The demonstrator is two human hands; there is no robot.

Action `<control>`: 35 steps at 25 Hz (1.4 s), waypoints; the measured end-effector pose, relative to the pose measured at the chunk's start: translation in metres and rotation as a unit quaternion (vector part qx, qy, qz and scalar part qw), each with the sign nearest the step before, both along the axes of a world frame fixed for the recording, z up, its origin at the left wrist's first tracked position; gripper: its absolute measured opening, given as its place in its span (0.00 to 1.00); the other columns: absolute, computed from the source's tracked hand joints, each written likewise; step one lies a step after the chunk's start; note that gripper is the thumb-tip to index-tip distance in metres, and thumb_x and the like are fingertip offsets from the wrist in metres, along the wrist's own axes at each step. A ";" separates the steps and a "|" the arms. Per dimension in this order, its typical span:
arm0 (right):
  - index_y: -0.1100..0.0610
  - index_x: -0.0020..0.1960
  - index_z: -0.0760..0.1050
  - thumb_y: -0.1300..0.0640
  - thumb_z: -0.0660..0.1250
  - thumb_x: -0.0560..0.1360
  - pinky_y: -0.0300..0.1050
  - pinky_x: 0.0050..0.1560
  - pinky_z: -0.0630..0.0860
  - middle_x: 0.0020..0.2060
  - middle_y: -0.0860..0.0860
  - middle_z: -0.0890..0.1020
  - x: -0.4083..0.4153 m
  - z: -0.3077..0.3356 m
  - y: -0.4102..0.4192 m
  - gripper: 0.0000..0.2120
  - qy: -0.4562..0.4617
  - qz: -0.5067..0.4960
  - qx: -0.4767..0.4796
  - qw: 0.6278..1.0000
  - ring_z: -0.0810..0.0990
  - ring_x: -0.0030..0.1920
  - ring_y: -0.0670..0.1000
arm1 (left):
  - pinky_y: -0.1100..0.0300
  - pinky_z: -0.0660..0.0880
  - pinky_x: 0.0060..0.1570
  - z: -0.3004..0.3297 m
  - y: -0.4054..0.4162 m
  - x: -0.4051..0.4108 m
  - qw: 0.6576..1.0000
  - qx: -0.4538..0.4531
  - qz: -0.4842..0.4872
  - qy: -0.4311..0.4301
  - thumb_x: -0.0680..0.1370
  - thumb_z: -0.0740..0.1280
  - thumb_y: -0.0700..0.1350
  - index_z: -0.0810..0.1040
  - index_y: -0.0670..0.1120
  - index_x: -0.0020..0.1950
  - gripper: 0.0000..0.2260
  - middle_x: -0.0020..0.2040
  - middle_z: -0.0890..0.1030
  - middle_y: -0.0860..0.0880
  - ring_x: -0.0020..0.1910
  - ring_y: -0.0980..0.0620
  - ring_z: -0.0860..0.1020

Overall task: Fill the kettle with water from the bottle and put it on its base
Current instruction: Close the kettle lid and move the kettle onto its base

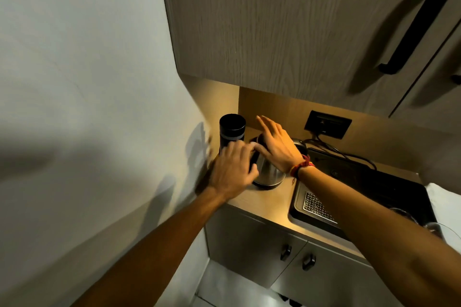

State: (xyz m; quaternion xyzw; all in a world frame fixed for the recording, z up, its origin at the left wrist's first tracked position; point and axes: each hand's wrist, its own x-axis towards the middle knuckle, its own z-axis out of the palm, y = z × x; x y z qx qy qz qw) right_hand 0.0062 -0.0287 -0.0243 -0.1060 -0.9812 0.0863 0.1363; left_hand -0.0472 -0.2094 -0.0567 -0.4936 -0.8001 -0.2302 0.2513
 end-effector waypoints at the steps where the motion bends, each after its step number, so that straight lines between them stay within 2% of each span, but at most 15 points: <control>1: 0.54 0.79 0.48 0.31 0.49 0.76 0.56 0.73 0.65 0.77 0.57 0.59 0.010 -0.007 0.014 0.40 -0.017 -0.018 0.003 1.000 0.62 0.75 0.59 | 0.56 0.75 0.45 -0.001 0.014 0.010 0.999 -0.023 -0.039 -0.016 0.74 0.67 0.54 0.69 0.45 0.64 0.23 0.55 0.72 0.46 0.49 0.51 0.70; 5: 0.59 0.78 0.56 0.39 0.59 0.77 0.56 0.70 0.68 0.73 0.60 0.66 0.035 -0.020 0.062 0.37 -0.098 -0.094 -0.028 0.990 0.66 0.71 0.62 | 0.50 0.75 0.54 0.003 0.075 0.014 0.988 -0.084 -0.035 -0.125 0.72 0.70 0.56 0.66 0.42 0.69 0.32 0.63 0.71 0.42 0.59 0.43 0.71; 9: 0.61 0.70 0.65 0.52 0.69 0.75 0.57 0.61 0.72 0.64 0.60 0.71 0.031 -0.019 0.081 0.27 -0.148 -0.098 -0.046 0.983 0.73 0.62 0.64 | 0.43 0.58 0.73 0.008 0.124 -0.024 0.941 -0.212 0.073 -0.254 0.71 0.71 0.64 0.54 0.41 0.79 0.47 0.75 0.62 0.35 0.75 0.34 0.59; 11: 0.63 0.64 0.68 0.57 0.67 0.75 0.57 0.59 0.72 0.62 0.62 0.73 0.024 -0.020 0.085 0.21 -0.147 -0.100 -0.054 0.983 0.74 0.60 0.66 | 0.41 0.54 0.74 0.002 0.138 -0.031 0.901 -0.254 0.107 -0.336 0.67 0.74 0.66 0.48 0.42 0.80 0.55 0.78 0.57 0.33 0.77 0.33 0.54; 14: 0.64 0.62 0.69 0.59 0.67 0.75 0.57 0.59 0.73 0.61 0.63 0.76 0.020 -0.019 0.090 0.18 -0.142 -0.123 -0.079 0.979 0.76 0.60 0.65 | 0.39 0.58 0.72 -0.010 0.150 -0.028 0.902 -0.257 0.139 -0.319 0.61 0.77 0.68 0.48 0.42 0.80 0.61 0.77 0.57 0.32 0.76 0.31 0.55; 19: 0.63 0.59 0.70 0.60 0.67 0.75 0.58 0.56 0.74 0.58 0.62 0.77 0.029 -0.016 0.090 0.15 -0.092 -0.135 -0.073 0.984 0.77 0.57 0.63 | 0.39 0.65 0.67 -0.002 0.162 -0.022 0.908 -0.226 0.170 -0.308 0.58 0.80 0.66 0.56 0.43 0.77 0.58 0.75 0.61 0.33 0.74 0.32 0.58; 22: 0.59 0.47 0.69 0.59 0.66 0.74 0.54 0.47 0.71 0.44 0.58 0.75 0.047 0.004 0.102 0.06 -0.064 -0.131 -0.119 0.982 0.75 0.41 0.58 | 0.38 0.63 0.68 0.013 0.175 -0.006 0.925 -0.172 0.156 -0.302 0.58 0.81 0.62 0.61 0.43 0.73 0.52 0.72 0.63 0.32 0.73 0.31 0.59; 23: 0.57 0.44 0.69 0.58 0.65 0.74 0.54 0.46 0.69 0.43 0.60 0.75 0.055 0.013 0.107 0.05 -0.055 -0.132 -0.114 0.983 0.74 0.40 0.59 | 0.38 0.63 0.68 0.020 0.181 -0.001 0.931 -0.156 0.143 -0.299 0.59 0.81 0.62 0.61 0.43 0.72 0.51 0.72 0.63 0.32 0.73 0.31 0.58; 24: 0.57 0.42 0.70 0.57 0.64 0.74 0.54 0.46 0.69 0.42 0.60 0.74 0.068 0.026 0.108 0.05 -0.051 -0.153 -0.108 0.981 0.74 0.41 0.58 | 0.37 0.61 0.69 0.027 0.188 0.005 0.934 -0.144 0.127 -0.302 0.59 0.82 0.61 0.61 0.42 0.73 0.51 0.73 0.62 0.31 0.74 0.30 0.57; 26: 0.59 0.37 0.74 0.61 0.62 0.77 0.53 0.49 0.69 0.47 0.70 0.78 0.083 0.038 0.121 0.10 -0.044 -0.200 -0.088 0.975 0.78 0.51 0.63 | 0.36 0.59 0.71 0.042 0.202 0.015 0.937 -0.130 0.095 -0.308 0.60 0.81 0.61 0.62 0.42 0.73 0.50 0.74 0.60 0.32 0.75 0.30 0.54; 27: 0.60 0.32 0.74 0.64 0.61 0.78 0.51 0.50 0.68 0.51 0.69 0.73 0.092 0.043 0.126 0.16 -0.036 -0.217 -0.103 0.970 0.75 0.55 0.57 | 0.36 0.59 0.71 0.048 0.210 0.020 0.939 -0.134 0.080 -0.305 0.61 0.81 0.62 0.65 0.41 0.71 0.48 0.73 0.62 0.32 0.75 0.30 0.55; 28: 0.62 0.34 0.75 0.63 0.61 0.79 0.50 0.49 0.69 0.51 0.64 0.75 0.102 0.046 0.136 0.15 -0.044 -0.246 -0.123 0.960 0.77 0.53 0.58 | 0.38 0.61 0.70 0.053 0.217 0.026 0.942 -0.143 0.066 -0.298 0.61 0.80 0.64 0.68 0.41 0.69 0.45 0.71 0.65 0.33 0.74 0.31 0.57; 29: 0.63 0.43 0.78 0.59 0.61 0.79 0.49 0.49 0.71 0.51 0.68 0.79 0.113 0.042 0.149 0.11 -0.049 -0.266 -0.124 0.955 0.79 0.53 0.59 | 0.39 0.63 0.68 0.057 0.225 0.034 0.944 -0.152 0.049 -0.288 0.62 0.78 0.66 0.72 0.41 0.66 0.43 0.68 0.68 0.34 0.72 0.32 0.60; 31: 0.59 0.55 0.78 0.53 0.62 0.77 0.49 0.49 0.74 0.52 0.63 0.82 0.125 0.035 0.172 0.13 -0.058 -0.272 -0.141 0.950 0.80 0.52 0.59 | 0.39 0.65 0.66 0.060 0.237 0.050 0.949 -0.160 0.020 -0.273 0.62 0.76 0.68 0.76 0.42 0.63 0.40 0.65 0.72 0.35 0.70 0.33 0.64; 35: 0.63 0.59 0.77 0.57 0.66 0.75 0.55 0.60 0.75 0.59 0.62 0.80 0.157 0.033 0.193 0.15 -0.034 -0.303 -0.139 0.942 0.78 0.60 0.63 | 0.42 0.70 0.61 0.058 0.264 0.084 0.959 -0.179 -0.020 -0.217 0.61 0.74 0.72 0.79 0.43 0.57 0.38 0.60 0.78 0.39 0.65 0.36 0.70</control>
